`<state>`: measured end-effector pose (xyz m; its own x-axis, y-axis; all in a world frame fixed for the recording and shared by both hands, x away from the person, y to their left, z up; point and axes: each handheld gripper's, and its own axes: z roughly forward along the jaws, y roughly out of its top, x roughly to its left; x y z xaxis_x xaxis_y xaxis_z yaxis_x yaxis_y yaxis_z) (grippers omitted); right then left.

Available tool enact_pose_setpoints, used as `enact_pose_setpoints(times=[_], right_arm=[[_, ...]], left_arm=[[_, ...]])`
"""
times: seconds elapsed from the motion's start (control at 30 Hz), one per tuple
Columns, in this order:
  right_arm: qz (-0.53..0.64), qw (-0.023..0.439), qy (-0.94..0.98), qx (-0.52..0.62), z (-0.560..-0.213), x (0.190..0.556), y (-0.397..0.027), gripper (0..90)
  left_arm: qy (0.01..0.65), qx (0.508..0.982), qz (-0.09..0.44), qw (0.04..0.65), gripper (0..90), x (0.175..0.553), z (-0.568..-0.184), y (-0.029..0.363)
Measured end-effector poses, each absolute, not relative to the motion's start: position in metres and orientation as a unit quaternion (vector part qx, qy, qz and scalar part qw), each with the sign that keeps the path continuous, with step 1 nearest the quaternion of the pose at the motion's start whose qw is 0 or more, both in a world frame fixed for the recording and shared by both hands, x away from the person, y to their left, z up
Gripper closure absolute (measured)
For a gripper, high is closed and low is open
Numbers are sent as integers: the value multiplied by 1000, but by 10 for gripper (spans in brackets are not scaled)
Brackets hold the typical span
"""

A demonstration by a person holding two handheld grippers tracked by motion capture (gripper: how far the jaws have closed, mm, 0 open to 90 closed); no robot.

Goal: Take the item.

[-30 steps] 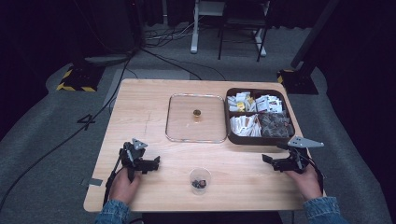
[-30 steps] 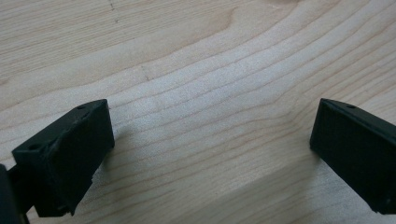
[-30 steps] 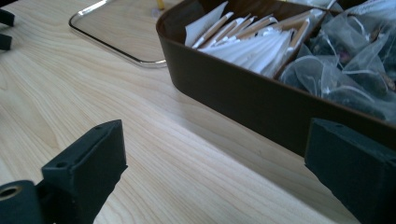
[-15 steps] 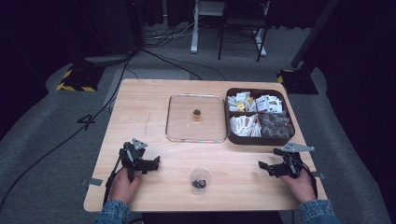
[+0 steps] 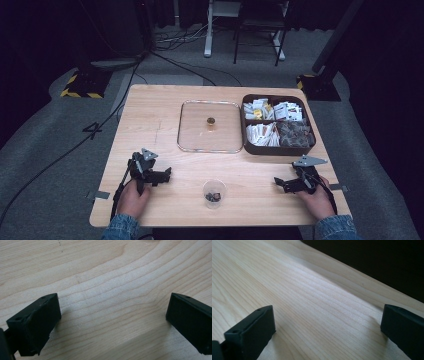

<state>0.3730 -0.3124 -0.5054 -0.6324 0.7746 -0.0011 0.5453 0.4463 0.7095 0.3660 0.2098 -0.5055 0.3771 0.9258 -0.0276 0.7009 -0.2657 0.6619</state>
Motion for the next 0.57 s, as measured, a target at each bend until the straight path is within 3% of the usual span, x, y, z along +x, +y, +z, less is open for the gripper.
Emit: enact_pose_setpoints(times=[0.57], right_arm=[[346,166,836,392,-506,372,-313,0]], left_arm=[[524,774,188,301,0,366,-505,210]])
